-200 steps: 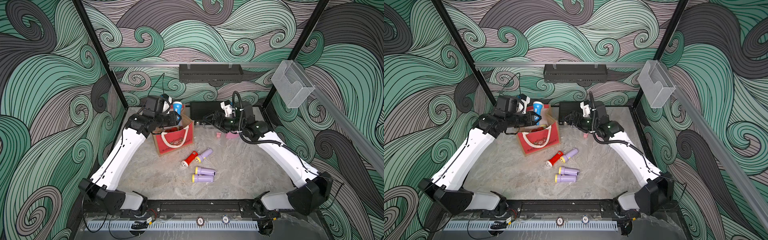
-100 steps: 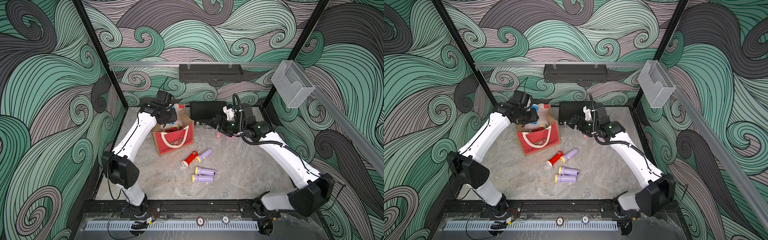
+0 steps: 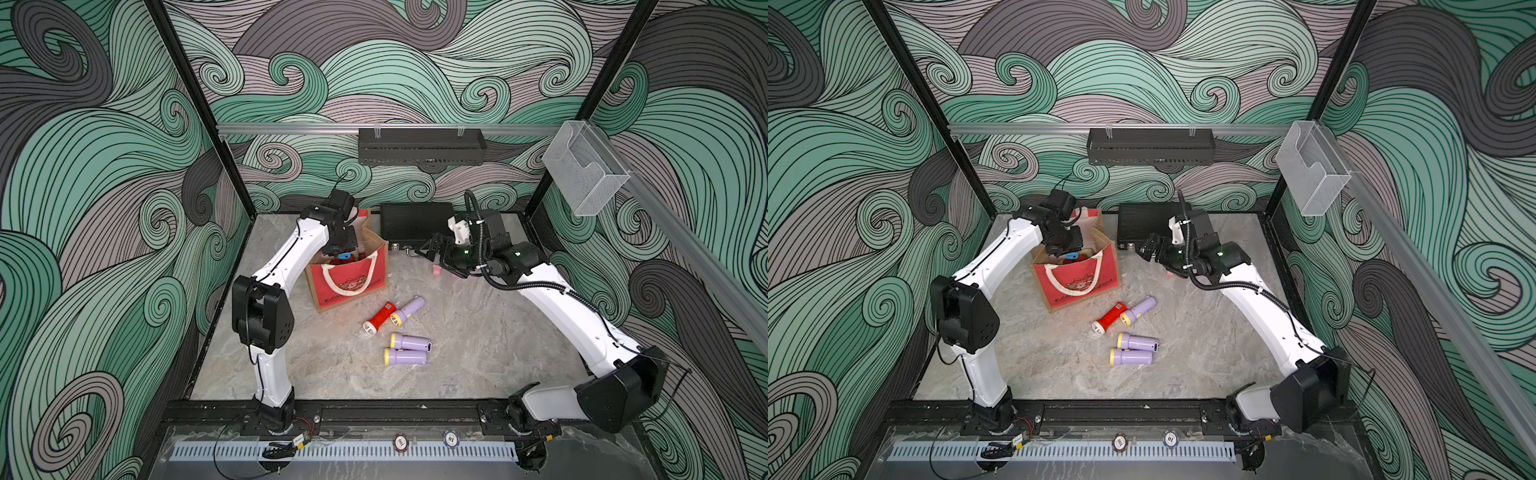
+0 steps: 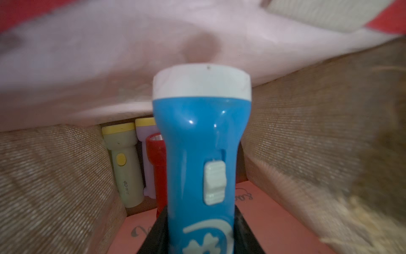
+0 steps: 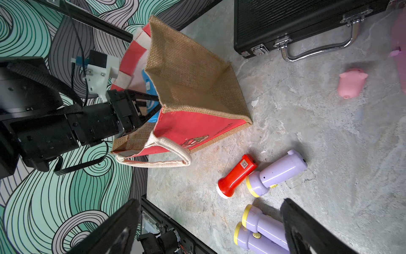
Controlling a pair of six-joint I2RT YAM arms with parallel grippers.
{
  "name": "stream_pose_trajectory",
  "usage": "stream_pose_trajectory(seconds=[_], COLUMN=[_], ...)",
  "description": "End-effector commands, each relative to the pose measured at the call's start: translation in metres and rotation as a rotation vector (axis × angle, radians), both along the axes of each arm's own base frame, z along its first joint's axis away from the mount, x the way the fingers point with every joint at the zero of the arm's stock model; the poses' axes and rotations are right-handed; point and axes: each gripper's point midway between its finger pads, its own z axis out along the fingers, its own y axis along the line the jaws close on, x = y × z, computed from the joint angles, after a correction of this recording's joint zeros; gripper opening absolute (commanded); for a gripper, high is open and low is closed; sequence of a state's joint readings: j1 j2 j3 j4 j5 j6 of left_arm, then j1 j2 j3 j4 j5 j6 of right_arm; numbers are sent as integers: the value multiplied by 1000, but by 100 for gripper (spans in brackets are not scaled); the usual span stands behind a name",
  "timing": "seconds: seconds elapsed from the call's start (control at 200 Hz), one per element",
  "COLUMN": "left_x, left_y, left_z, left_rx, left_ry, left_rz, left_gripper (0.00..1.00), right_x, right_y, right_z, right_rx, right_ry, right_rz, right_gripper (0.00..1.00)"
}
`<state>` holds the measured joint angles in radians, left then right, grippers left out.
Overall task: Put the flashlights into the tote bags
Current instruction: Place the flashlight in the canvas bag.
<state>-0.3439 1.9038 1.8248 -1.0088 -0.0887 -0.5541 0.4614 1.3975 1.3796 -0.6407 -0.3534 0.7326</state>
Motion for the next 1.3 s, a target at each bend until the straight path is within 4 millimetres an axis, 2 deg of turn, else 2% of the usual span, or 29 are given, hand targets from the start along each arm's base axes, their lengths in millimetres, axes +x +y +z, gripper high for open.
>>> stream_pose_trajectory(seconds=[0.0, 0.42, 0.505, 0.57, 0.961, 1.296], left_x=[-1, -1, 0, 0, 1, -2], left_y=[-1, -1, 0, 1, 4, 5], left_z=[-8, -62, -65, -66, -40, -3], left_rx=[31, 64, 71, 80, 64, 35], left_ry=[36, 113, 112, 112, 50, -25], left_rz=[14, 10, 8, 9, 35, 36], left_gripper=[0, 0, 0, 5, 47, 73], right_x=[-1, -16, -20, -22, -23, -18], right_y=[-7, -24, -26, -26, -30, -14], right_z=[-17, -67, -75, -78, -108, -136], right_rx=[-55, -189, -206, -222, -296, -323], right_ry=[46, 181, 217, 230, 315, 388], right_rz=[-18, -31, -27, -21, -25, -5], right_gripper=[100, 99, 100, 100, 100, 99])
